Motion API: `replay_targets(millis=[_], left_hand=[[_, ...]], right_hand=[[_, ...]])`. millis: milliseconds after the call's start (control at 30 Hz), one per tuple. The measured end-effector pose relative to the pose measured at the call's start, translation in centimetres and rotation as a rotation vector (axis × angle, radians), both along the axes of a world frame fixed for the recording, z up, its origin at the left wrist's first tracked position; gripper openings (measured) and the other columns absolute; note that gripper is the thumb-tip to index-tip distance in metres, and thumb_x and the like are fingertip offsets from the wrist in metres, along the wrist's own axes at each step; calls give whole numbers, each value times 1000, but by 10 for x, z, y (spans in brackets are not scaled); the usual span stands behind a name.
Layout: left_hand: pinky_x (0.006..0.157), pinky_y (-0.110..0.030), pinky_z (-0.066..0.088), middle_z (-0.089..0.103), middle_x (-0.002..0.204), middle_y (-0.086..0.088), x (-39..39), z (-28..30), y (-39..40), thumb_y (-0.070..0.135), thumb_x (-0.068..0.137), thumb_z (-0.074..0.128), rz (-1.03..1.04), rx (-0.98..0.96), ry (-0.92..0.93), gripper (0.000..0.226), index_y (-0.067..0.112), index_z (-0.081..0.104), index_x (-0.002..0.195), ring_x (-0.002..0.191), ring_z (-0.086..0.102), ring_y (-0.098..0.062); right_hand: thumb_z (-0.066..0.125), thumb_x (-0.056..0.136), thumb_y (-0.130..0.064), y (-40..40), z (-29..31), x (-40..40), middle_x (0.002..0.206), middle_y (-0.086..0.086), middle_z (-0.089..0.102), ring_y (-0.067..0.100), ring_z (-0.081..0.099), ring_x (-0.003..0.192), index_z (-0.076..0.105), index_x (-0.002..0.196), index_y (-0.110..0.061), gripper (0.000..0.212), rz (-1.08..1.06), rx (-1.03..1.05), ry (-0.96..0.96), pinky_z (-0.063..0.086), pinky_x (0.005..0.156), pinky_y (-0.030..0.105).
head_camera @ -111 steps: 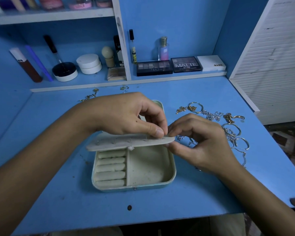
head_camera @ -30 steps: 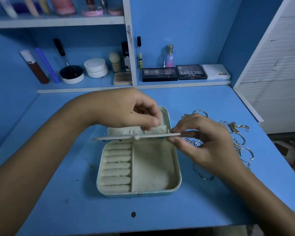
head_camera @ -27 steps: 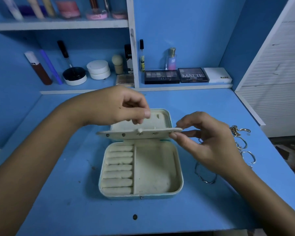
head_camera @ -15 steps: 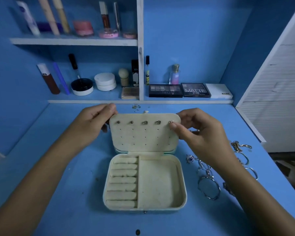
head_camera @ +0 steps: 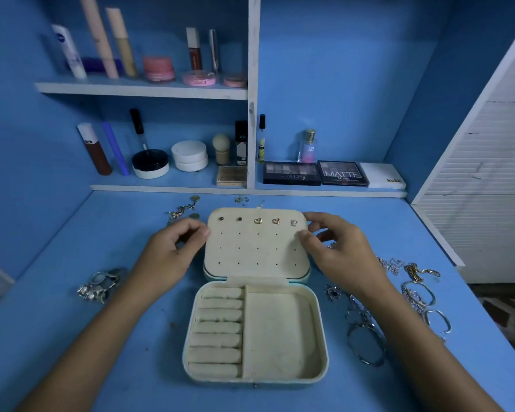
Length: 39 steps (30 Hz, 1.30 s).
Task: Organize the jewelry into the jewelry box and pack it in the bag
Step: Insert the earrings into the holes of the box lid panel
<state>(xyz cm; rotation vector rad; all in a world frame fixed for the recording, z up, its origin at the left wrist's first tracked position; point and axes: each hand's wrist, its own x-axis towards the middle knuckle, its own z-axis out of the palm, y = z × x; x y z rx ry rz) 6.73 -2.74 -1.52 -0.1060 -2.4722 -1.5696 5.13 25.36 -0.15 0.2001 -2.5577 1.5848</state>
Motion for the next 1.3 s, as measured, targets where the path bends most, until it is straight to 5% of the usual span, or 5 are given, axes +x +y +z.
replay_targets(millis=[467, 767, 967, 1133, 1300], left_hand=[[84, -25, 50, 62, 102, 15, 6, -16, 1, 25, 94, 63, 29, -178, 57, 12, 28, 69, 103, 95, 61, -8], [86, -32, 51, 62, 104, 18, 7, -14, 1, 27, 96, 62, 31, -213, 50, 13, 27, 69, 107, 97, 61, -6], [83, -28, 49, 61, 103, 21, 6, -13, 0, 49, 91, 56, 32, -218, 14, 27, 31, 68, 107, 98, 59, -5], [84, -24, 48, 61, 105, 21, 6, -11, 0, 35, 96, 60, 28, -227, 5, 20, 27, 69, 111, 100, 58, 0], [82, -20, 47, 61, 105, 21, 6, -12, 0, 36, 95, 61, 21, -216, 3, 19, 27, 68, 110, 100, 58, 0]], right_hand=[[65, 92, -27, -3, -3, 2, 103, -13, 69, 3, 64, 84, 64, 94, -47, 20, 21, 74, -86, 52, 76, 25], [64, 94, -30, 0, -2, -3, 86, -15, 68, -8, 59, 62, 71, 106, -32, 14, 24, 131, -122, 40, 52, 7], [66, 91, -24, -15, 9, -14, 96, -12, 68, -1, 65, 81, 72, 110, -23, 20, -88, 224, 138, 53, 72, 25], [69, 91, -17, -41, 27, -45, 84, -26, 61, -6, 61, 72, 76, 98, -23, 12, 123, 293, 276, 44, 65, 7], [70, 92, -20, -76, 33, -84, 91, -13, 72, 4, 63, 83, 78, 99, -22, 11, 368, 369, 300, 43, 68, 6]])
